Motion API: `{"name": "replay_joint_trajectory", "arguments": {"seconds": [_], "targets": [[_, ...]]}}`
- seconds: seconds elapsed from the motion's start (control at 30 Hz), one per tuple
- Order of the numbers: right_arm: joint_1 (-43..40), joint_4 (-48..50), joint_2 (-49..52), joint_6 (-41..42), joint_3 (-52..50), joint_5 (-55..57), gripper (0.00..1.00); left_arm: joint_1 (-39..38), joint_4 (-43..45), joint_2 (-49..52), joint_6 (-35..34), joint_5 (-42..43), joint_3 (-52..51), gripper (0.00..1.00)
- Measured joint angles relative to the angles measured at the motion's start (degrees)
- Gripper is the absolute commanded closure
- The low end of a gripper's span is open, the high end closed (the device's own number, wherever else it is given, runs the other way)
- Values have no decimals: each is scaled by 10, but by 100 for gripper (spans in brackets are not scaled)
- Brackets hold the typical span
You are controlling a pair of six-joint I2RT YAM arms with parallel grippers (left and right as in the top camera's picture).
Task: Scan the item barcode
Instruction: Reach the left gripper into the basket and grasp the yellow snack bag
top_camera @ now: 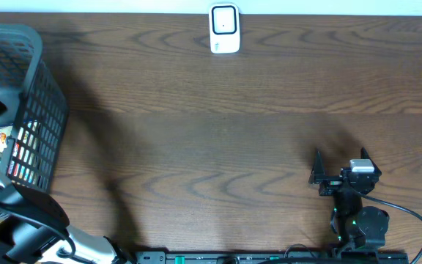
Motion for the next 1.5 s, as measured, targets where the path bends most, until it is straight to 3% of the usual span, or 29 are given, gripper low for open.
{"name": "replay_joint_trajectory", "arguments": {"seconds": [0.5,0.77,1.17,1.2,1.27,1.3,1.4,1.5], "targets": [[0,0,0,0,0,0,1,0,145,0,70,31,-203,2],[0,0,0,0,0,0,1,6,174,0,111,80,-234,2],[0,0,0,0,0,0,1,6,229,23,134,89,-290,2],[0,0,0,0,0,0,1,6,232,32,134,90,-290,7],[0,0,0,0,0,0,1,6,241,47,140,86,-290,39],[0,0,0,0,0,0,1,6,244,50,142,80,-290,47],[0,0,0,0,0,0,1,7,257,50,146,75,-290,60],[0,0,0,0,0,0,1,6,263,48,148,73,-288,85]]}}
